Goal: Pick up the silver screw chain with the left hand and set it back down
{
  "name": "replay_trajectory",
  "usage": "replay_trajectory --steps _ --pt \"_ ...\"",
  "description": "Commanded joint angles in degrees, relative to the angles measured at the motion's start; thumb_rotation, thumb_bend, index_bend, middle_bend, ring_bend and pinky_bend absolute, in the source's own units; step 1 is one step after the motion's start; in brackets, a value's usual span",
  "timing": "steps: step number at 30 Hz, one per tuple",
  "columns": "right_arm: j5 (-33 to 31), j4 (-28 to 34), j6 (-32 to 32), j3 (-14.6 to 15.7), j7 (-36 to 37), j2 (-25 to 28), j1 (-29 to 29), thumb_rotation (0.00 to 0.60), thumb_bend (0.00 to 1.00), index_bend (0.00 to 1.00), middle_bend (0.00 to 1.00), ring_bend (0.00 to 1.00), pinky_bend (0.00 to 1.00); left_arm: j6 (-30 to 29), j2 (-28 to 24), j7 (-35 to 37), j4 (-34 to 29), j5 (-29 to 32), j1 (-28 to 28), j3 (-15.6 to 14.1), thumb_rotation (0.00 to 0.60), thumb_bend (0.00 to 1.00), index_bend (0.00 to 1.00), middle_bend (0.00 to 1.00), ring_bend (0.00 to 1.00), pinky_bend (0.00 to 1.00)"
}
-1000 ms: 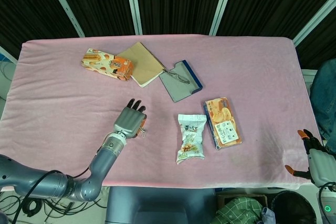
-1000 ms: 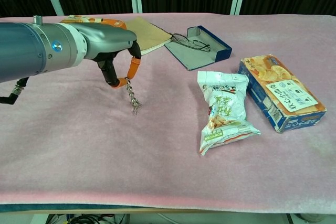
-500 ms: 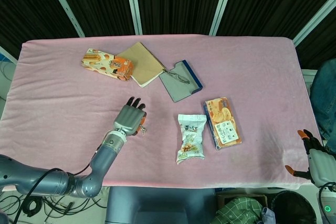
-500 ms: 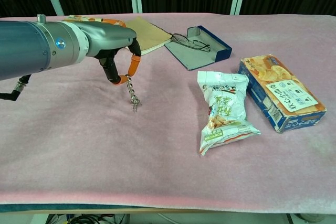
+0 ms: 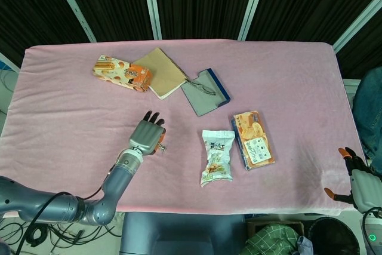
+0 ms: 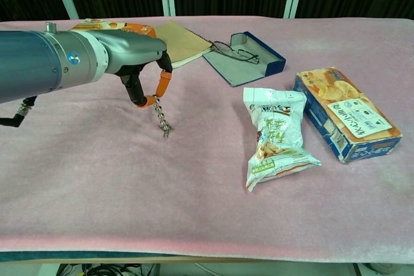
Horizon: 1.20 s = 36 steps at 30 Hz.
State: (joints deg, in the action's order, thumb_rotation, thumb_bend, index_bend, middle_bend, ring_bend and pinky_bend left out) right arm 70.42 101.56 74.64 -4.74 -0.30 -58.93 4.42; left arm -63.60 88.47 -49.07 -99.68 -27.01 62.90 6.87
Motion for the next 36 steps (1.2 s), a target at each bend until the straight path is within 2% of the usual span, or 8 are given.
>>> replay_trajectory --steps 1,18,36 --pt "-0.02 -0.02 0.0 -0.02 0.03 0.0 0.0 0.6 0.09 0.0 0.0 0.06 0.18 -0.01 -0.24 0.08 -0.15 -0.04 -0.1 0.05 0.6 0.49 0.57 0.19 0.0 0.0" --pt "-0.07 0.02 0.03 -0.01 -0.01 -0.01 -0.01 0.6 0.09 0.0 0.0 0.06 0.18 -0.21 -2.31 2.15 -1.37 -2.33 -1.51 0.08 0.6 0.49 0.57 0.19 0.0 0.0" --pt "-0.34 0.09 -0.15 -0.03 -0.16 0.08 0.04 0.6 0.09 0.0 0.0 0.06 0.18 2.17 -4.66 6.04 0.31 -4.29 -4.27 -1.41 0.6 0.49 0.57 0.19 0.0 0.0"
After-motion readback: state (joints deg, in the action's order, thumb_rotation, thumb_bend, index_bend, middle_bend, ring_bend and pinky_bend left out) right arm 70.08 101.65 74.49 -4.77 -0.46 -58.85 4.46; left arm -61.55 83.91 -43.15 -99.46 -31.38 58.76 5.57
